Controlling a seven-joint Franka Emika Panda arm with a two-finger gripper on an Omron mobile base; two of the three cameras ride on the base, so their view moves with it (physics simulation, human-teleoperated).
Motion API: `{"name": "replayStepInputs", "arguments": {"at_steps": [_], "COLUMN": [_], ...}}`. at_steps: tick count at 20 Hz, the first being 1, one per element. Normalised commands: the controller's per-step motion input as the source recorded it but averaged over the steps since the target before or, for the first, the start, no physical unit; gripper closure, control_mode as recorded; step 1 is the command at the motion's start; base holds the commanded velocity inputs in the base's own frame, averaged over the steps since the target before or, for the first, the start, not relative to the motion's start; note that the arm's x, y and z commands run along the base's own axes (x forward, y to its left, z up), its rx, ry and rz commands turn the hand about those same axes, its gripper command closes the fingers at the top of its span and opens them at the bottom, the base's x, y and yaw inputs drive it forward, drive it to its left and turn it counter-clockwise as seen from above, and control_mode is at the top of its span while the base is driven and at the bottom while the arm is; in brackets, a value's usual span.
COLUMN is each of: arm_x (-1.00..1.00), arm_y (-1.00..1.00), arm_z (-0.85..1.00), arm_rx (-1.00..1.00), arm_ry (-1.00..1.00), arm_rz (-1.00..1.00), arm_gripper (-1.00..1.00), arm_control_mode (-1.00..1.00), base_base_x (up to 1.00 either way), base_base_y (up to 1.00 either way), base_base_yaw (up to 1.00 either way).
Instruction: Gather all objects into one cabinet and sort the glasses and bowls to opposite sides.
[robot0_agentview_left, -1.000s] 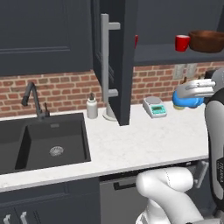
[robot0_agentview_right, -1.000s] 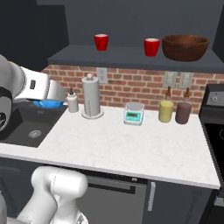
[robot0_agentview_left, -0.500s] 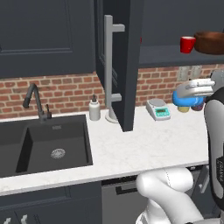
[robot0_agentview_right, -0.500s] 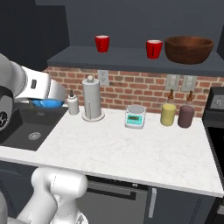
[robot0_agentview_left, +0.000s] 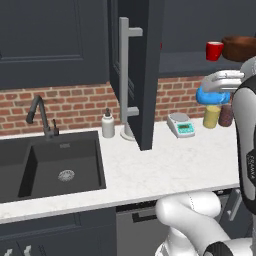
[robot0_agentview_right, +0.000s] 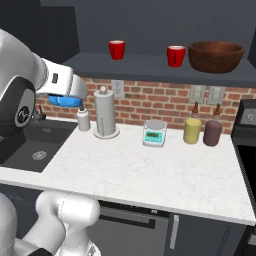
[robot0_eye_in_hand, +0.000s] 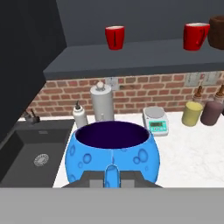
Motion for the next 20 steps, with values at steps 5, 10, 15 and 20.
{"name": "replayStepInputs", "arguments": {"at_steps": [5, 10, 15, 20], "arm_x": [0.3, 0.43, 0.5, 0.44], "arm_y": [0.0, 0.0, 0.0, 0.0], "arm_z": [0.35, 0.01, 0.0, 0.0], "arm_rx": [0.02, 0.0, 0.0, 0.0], "arm_ry": [-0.02, -0.13, -0.21, -0.29], "arm_rz": [0.0, 0.0, 0.02, 0.07], "arm_gripper": [1.0, 1.0, 1.0, 1.0], "arm_control_mode": [-1.0, -1.0, -1.0, -1.0], "base_base_x": [0.0, 0.0, 0.0, 0.0], "base_base_y": [0.0, 0.0, 0.0, 0.0], "base_base_yaw": [0.0, 0.0, 0.0, 0.0]}}
